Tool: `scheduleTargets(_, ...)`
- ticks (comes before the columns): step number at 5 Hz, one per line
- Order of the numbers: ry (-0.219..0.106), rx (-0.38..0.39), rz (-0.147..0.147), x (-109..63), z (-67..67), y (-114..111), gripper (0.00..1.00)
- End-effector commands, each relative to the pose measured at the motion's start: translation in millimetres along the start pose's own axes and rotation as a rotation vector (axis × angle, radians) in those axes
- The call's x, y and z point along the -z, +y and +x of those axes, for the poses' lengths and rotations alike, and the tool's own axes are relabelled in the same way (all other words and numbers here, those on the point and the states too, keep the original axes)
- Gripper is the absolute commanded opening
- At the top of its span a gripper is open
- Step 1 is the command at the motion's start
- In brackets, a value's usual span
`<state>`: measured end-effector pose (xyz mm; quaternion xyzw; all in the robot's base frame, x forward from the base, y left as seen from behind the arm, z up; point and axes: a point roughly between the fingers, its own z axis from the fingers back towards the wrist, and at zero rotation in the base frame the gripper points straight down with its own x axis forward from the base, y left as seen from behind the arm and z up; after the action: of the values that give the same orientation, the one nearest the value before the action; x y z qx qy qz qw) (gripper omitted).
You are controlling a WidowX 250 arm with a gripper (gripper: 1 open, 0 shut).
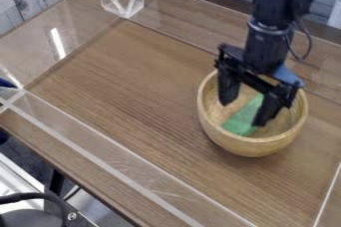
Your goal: Remove the green block from inside the brown bowl and put it on the table
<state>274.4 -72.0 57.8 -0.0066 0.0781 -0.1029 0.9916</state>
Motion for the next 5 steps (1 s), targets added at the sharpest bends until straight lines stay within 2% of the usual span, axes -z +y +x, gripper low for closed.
scheduleTargets(1, -0.065, 0.024, 0.000, -10.2, 13.0, -6.7, 1.00)
scheduleTargets(5, -0.143, 0.059, -0.014, -23.8, 10.1, -13.7, 1.00)
